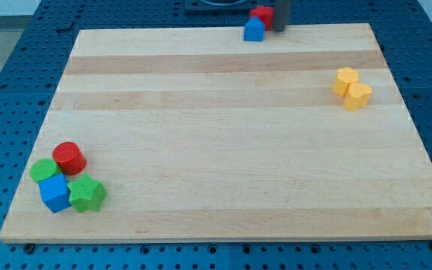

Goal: Touch the top of blue triangle

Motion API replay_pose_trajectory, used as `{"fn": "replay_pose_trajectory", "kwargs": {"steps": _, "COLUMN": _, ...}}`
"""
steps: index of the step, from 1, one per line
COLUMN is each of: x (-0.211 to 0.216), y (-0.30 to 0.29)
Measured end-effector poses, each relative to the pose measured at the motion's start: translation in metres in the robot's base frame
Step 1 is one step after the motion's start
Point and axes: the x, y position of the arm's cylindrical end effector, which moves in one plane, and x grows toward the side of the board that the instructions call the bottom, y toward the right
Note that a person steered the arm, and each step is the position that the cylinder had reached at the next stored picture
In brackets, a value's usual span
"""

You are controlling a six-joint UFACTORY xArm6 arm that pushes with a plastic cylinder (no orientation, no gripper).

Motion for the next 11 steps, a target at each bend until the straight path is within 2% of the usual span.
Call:
{"fn": "replay_pose_trajectory", "kwargs": {"steps": 1, "x": 0.053, "y": -0.111}}
{"fn": "replay_pose_trajectory", "kwargs": {"steps": 2, "x": 0.087, "y": -0.160}}
{"fn": "replay_pose_trajectory", "kwargs": {"steps": 3, "x": 0.091, "y": -0.154}}
{"fn": "replay_pose_trajectory", "kwargs": {"steps": 4, "x": 0.084, "y": -0.107}}
{"fn": "replay_pose_trajectory", "kwargs": {"steps": 5, "x": 0.048, "y": -0.073}}
{"fn": "replay_pose_trajectory", "kwargs": {"steps": 6, "x": 0.005, "y": -0.104}}
{"fn": "replay_pose_trajectory", "kwargs": {"steps": 7, "x": 0.013, "y": -0.198}}
{"fn": "replay_pose_trajectory", "kwargs": {"steps": 8, "x": 0.061, "y": -0.237}}
{"fn": "replay_pose_trajectory", "kwargs": {"steps": 9, "x": 0.101, "y": -0.222}}
{"fn": "replay_pose_trajectory", "kwargs": {"steps": 10, "x": 0.097, "y": -0.231}}
{"fn": "replay_pose_trajectory", "kwargs": {"steps": 11, "x": 0.071, "y": -0.255}}
